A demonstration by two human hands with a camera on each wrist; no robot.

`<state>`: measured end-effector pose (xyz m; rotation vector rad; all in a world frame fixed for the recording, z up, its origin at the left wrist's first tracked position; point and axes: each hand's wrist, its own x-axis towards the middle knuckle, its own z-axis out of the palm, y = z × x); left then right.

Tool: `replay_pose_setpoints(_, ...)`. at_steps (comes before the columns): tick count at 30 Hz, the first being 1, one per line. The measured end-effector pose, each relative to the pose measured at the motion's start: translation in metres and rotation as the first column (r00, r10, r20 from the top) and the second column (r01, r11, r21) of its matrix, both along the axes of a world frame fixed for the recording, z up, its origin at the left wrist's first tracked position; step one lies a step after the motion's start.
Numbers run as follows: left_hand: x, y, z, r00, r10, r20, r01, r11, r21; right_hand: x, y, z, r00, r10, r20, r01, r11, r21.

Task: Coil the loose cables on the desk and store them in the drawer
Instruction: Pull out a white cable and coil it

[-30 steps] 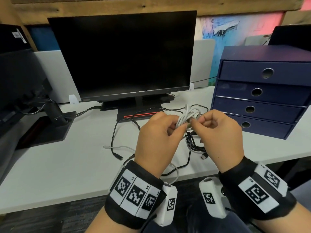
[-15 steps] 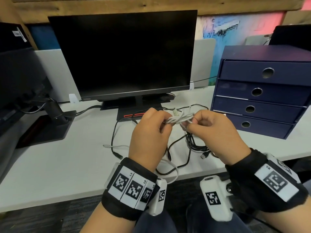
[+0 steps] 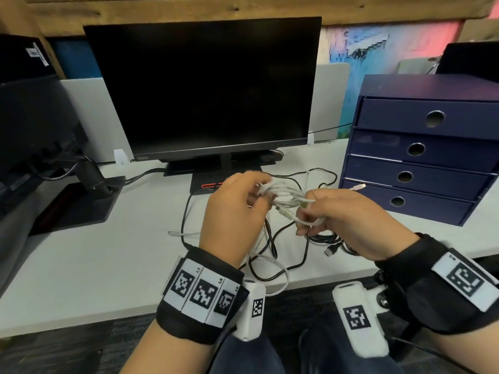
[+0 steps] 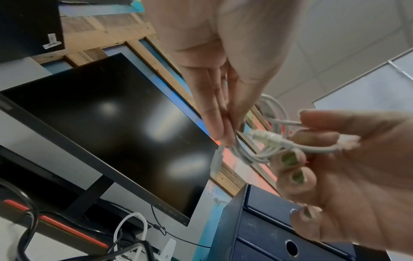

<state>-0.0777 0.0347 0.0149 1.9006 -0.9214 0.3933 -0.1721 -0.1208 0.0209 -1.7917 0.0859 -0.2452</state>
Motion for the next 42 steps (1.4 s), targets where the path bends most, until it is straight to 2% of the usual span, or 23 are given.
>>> replay_pose_setpoints(4,-0.001,0.008,0.005,0.974,-0.188,-0.129,0.195,0.98,0.04,0.002,0.002,-0.003,0.995,-0.064,0.073,0.07,0.994,-0.087)
replay_pose_setpoints(11,0.0,0.008,0.004,0.935,-0.289,-0.204,0.279,0.957,-0.075,-0.002,0.004,-0.001,0.997,-0.021,0.081,0.02,1.0,0.016)
replay_pose_setpoints(14,0.004,0.01,0.005,0.934,-0.274,-0.228,0.252,0.96,-0.122,-0.006,0.006,0.002,0.995,0.05,0.091,-0.059,0.994,0.096)
replay_pose_setpoints(18,0.013,0.013,0.006,0.942,-0.224,-0.251,0.197,0.972,-0.128,-0.006,0.01,0.001,0.985,0.153,0.081,-0.158,0.985,0.065)
replay_pose_setpoints(21,0.015,0.015,0.006,0.942,-0.188,-0.278,0.153,0.978,-0.143,-0.005,0.008,-0.003,0.978,0.189,0.089,-0.198,0.974,0.107)
replay_pose_setpoints(23,0.015,0.016,0.005,0.95,-0.172,-0.262,0.143,0.982,-0.125,-0.004,0.004,-0.007,0.989,0.116,0.09,-0.124,0.989,0.086)
replay_pose_setpoints(25,0.014,0.015,0.004,0.956,-0.158,-0.247,0.134,0.985,-0.112,-0.002,-0.001,-0.011,0.997,-0.029,0.075,0.035,0.997,-0.069)
replay_pose_setpoints(29,0.008,0.01,0.006,0.943,-0.173,-0.283,0.124,0.975,-0.182,0.0,0.0,-0.015,0.967,-0.207,0.147,0.246,0.906,-0.345)
replay_pose_setpoints(31,0.006,0.009,0.007,0.949,-0.171,-0.266,0.126,0.976,-0.18,0.0,0.002,-0.016,0.932,-0.274,0.236,0.357,0.806,-0.472)
replay_pose_setpoints(34,0.001,0.006,0.006,0.951,-0.183,-0.251,0.14,0.973,-0.183,0.003,0.002,-0.018,0.84,-0.397,0.37,0.542,0.586,-0.602)
replay_pose_setpoints(35,0.0,0.005,0.006,0.948,-0.194,-0.251,0.149,0.971,-0.186,0.005,0.002,-0.018,0.832,-0.414,0.369,0.552,0.555,-0.622)
replay_pose_setpoints(37,-0.003,0.002,0.006,0.945,-0.215,-0.245,0.174,0.968,-0.179,0.007,0.005,-0.016,0.853,-0.415,0.317,0.518,0.606,-0.603)
replay_pose_setpoints(39,-0.005,-0.001,0.004,0.944,-0.233,-0.232,0.197,0.965,-0.171,0.005,0.007,-0.014,0.873,-0.388,0.294,0.487,0.703,-0.518)
replay_pose_setpoints(42,-0.006,-0.002,0.002,0.955,-0.228,-0.188,0.199,0.967,-0.16,0.001,0.013,-0.006,0.931,-0.295,0.215,0.339,0.918,-0.208)
